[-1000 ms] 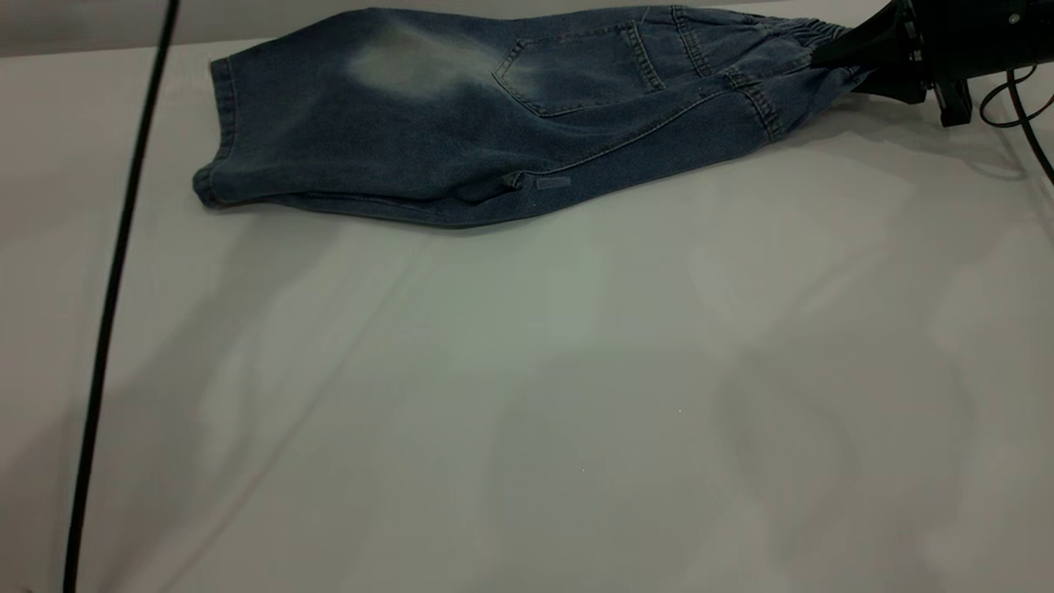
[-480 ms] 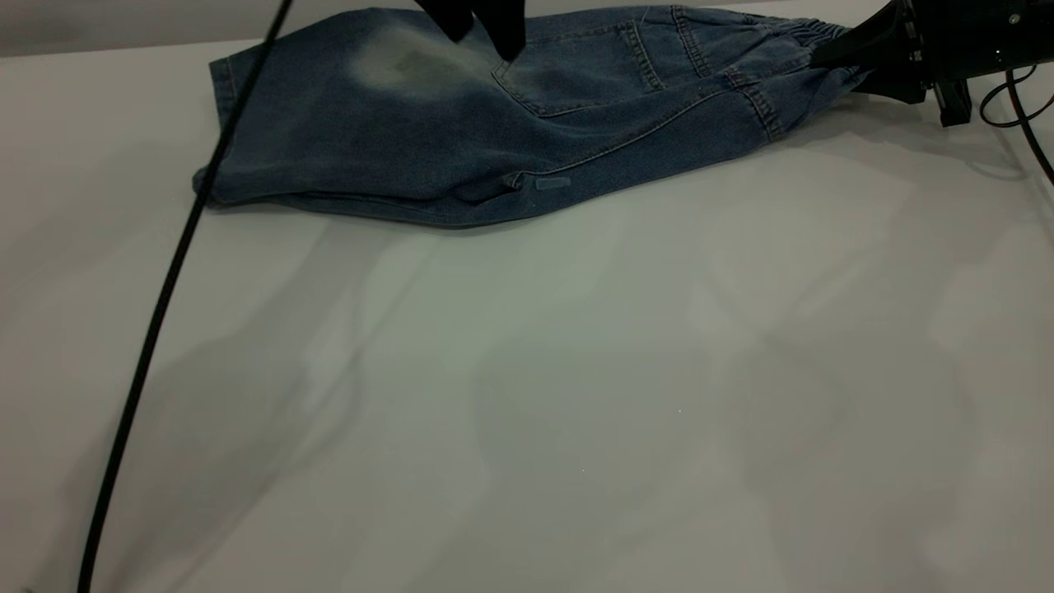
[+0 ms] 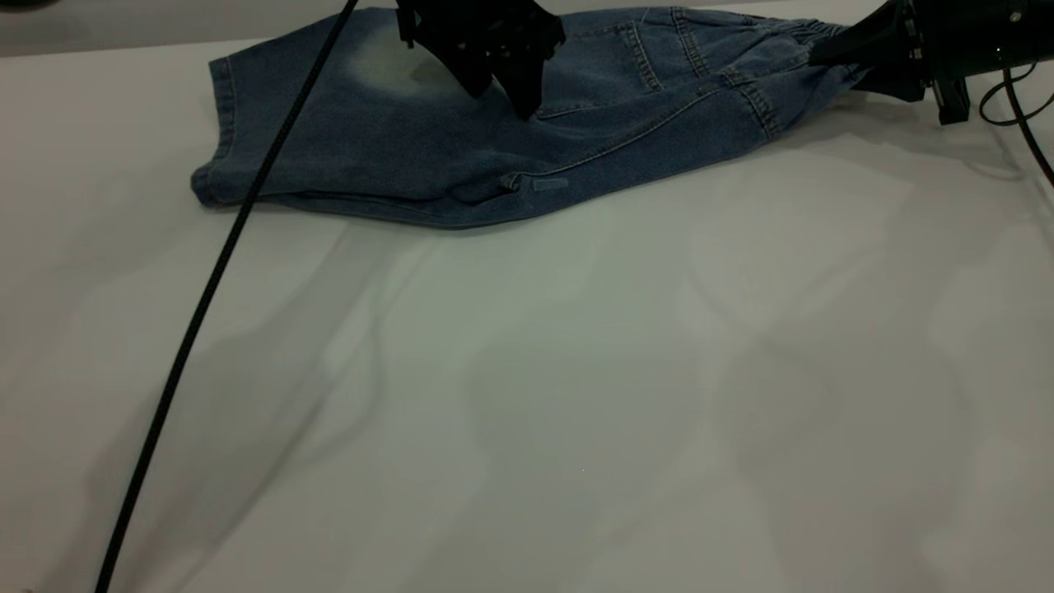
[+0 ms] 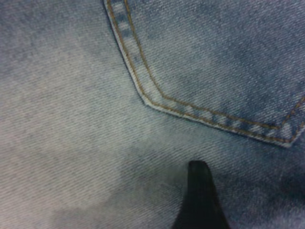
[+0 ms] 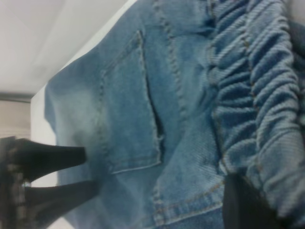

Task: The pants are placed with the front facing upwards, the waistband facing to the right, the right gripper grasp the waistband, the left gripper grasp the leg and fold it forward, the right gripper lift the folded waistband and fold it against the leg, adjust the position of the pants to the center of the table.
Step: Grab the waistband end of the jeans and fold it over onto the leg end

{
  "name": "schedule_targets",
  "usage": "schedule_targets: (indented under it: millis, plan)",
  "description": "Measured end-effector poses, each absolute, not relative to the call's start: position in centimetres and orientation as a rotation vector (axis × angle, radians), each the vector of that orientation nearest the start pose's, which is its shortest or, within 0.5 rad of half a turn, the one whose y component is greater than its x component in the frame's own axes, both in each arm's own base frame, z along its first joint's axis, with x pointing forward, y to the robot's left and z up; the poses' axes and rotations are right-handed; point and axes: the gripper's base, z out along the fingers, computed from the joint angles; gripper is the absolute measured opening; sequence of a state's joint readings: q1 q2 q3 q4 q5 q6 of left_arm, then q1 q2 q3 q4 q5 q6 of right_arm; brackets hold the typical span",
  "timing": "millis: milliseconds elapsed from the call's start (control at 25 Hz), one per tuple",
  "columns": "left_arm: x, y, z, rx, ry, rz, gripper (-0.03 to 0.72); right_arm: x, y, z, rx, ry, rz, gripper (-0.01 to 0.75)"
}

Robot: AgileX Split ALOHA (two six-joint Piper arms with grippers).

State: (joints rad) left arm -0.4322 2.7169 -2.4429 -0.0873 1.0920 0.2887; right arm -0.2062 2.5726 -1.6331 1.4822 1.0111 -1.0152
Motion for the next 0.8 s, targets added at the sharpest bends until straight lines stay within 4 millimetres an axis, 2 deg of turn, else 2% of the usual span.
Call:
schedule_targets:
  millis: [240,400,800]
  plan:
    - [49.7,-23.5,8.3,0.978,2.692,-0.126,0.461,47.5,-1.5,5.9,0.239,2.301,1.381,0.106]
    - [49.6,-23.6,7.9,0.98,2.7,-0.132,0.462,47.7,-0.3,8.2,0.162,2.271,1.411,0.106]
    - [49.6,-23.6,7.9,0.977,2.7,-0.134,0.462,47.2,5.4,13.0,-0.062,2.21,1.538,0.106]
